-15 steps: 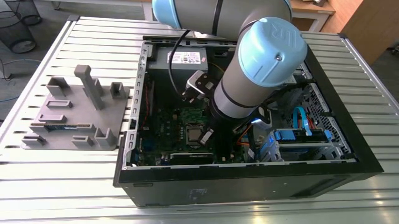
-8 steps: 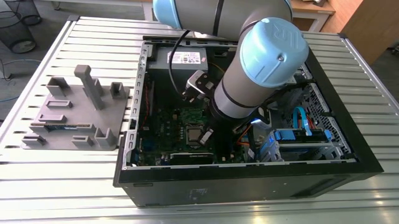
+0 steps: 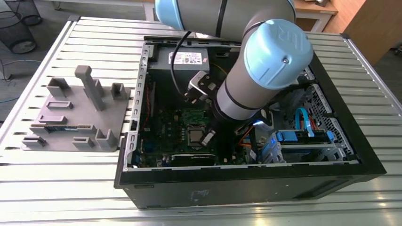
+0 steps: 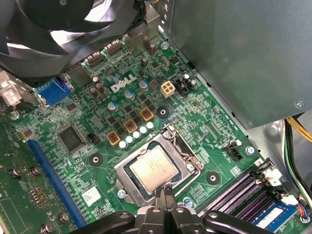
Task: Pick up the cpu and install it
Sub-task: 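Install the first cpu locking lever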
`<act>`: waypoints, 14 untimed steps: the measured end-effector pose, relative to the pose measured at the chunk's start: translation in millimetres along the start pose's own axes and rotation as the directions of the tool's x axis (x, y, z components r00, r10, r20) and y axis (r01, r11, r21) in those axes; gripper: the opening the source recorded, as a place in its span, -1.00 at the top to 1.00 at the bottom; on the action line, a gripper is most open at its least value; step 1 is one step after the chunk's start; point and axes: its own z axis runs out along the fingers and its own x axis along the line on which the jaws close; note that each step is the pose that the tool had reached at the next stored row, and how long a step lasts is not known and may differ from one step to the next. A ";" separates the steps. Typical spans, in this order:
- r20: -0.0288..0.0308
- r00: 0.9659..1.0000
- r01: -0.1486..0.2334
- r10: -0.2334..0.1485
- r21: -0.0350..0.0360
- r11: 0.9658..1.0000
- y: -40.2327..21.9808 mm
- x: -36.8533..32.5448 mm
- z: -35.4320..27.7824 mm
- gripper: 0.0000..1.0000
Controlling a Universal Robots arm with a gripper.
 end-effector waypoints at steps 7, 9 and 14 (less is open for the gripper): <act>-0.005 1.000 -0.001 0.001 -0.007 1.000 -1.5 -0.3 0.0 0.79; -0.005 1.000 -0.001 0.001 -0.007 1.000 -1.5 -0.3 0.0 0.79; -0.005 1.000 -0.001 0.001 -0.007 1.000 -2.4 -0.1 1.8 0.79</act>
